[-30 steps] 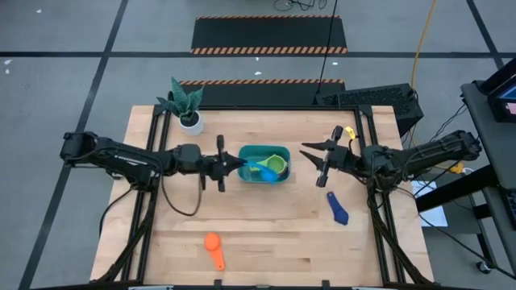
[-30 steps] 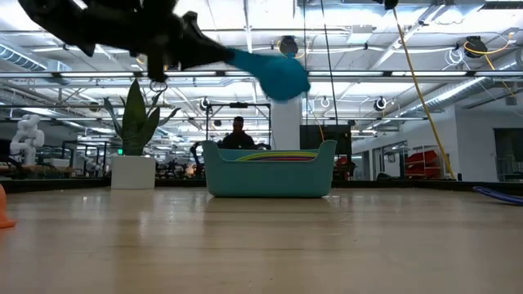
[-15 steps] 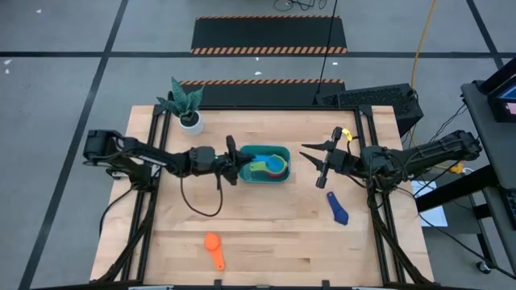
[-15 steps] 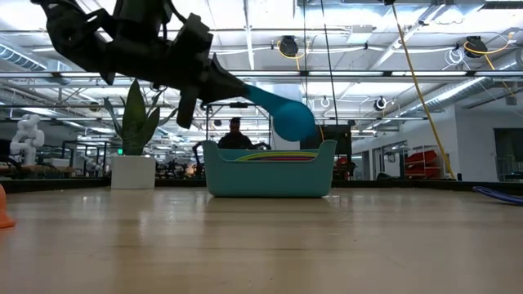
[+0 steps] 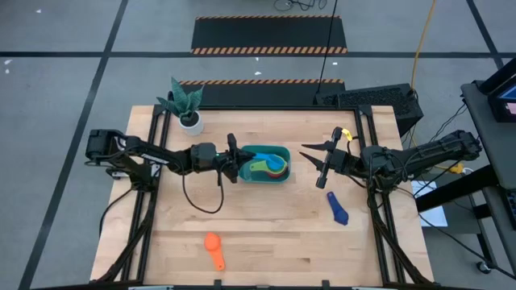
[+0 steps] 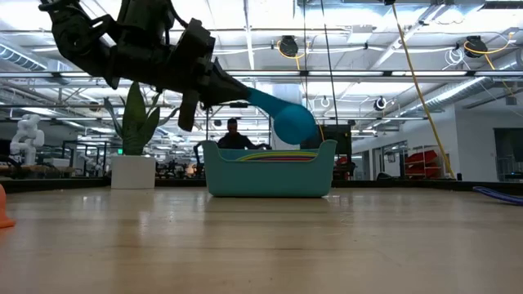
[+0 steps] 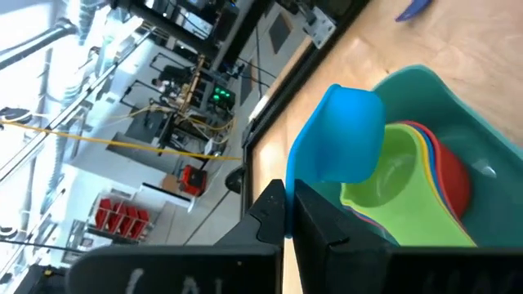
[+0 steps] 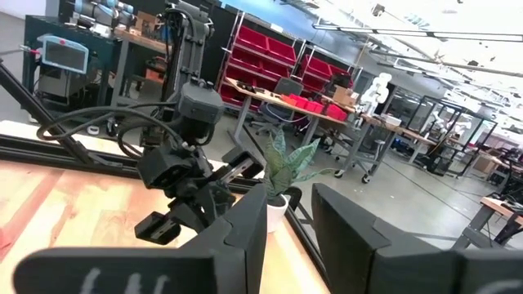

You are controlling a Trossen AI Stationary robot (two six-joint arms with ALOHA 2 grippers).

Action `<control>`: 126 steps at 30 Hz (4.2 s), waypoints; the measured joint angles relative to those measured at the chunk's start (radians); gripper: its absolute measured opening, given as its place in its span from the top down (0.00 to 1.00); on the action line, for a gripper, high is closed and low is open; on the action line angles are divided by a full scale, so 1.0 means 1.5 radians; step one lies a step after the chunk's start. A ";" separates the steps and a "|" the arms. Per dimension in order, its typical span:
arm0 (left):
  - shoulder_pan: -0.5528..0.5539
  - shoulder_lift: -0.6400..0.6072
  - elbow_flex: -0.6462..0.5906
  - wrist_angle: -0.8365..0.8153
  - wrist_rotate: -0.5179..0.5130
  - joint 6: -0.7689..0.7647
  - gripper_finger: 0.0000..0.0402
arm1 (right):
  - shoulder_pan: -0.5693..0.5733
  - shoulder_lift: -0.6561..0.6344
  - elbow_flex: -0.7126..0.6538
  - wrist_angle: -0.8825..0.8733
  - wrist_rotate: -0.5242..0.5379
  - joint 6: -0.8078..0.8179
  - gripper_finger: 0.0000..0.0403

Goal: Nest measuring cups in basket
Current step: Stack the light blue measuring cup on top of the green measuring cup inside the light blue bin

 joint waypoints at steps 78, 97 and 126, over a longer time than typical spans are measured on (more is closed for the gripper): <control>0.030 -0.040 0.089 -0.277 0.081 -0.419 0.43 | 0.002 0.000 -0.001 -0.002 -0.001 0.020 0.77; -0.022 0.111 0.271 -0.517 -0.010 -0.496 0.43 | 0.002 0.000 -0.001 -0.002 -0.003 0.023 0.77; 0.026 0.143 0.298 -0.586 0.093 -0.562 0.43 | 0.002 0.000 -0.001 -0.002 -0.003 0.023 0.77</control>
